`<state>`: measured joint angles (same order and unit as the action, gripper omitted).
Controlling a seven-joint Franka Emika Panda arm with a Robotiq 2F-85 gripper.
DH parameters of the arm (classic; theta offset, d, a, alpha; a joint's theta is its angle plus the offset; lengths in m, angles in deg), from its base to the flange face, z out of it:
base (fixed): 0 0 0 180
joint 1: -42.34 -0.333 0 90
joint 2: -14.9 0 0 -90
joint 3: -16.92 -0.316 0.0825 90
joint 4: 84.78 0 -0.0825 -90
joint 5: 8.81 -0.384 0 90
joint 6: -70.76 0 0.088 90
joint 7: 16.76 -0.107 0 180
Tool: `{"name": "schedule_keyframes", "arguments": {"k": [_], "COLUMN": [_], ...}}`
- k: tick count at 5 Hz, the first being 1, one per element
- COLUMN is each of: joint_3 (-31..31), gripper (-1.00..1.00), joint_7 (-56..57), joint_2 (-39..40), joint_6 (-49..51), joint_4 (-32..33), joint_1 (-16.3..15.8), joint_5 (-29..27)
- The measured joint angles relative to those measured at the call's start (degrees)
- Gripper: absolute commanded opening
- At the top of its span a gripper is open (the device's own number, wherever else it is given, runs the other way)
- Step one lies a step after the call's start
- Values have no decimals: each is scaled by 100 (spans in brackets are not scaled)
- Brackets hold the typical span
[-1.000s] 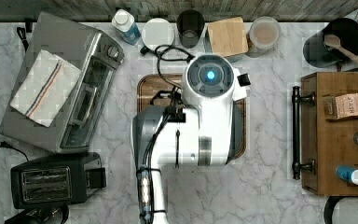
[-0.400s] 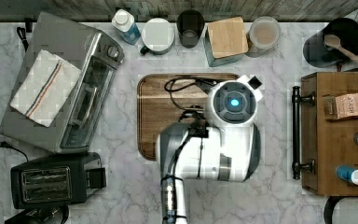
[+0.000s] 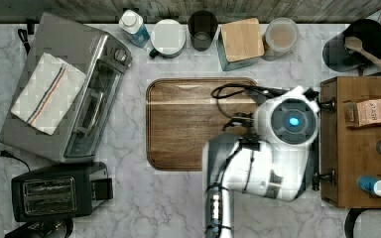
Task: Open the drawer.
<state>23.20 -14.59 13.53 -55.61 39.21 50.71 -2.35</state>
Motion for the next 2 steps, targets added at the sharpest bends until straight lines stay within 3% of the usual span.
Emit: {"name": "schedule_keyframes", "arguments": {"k": [2], "joint_3": [309], "gripper": [100], "joint_7": [1214], "joint_2": [59], "joint_6": [-674], "joint_4": [67], "joint_1": [692], "joint_5": [-30]}}
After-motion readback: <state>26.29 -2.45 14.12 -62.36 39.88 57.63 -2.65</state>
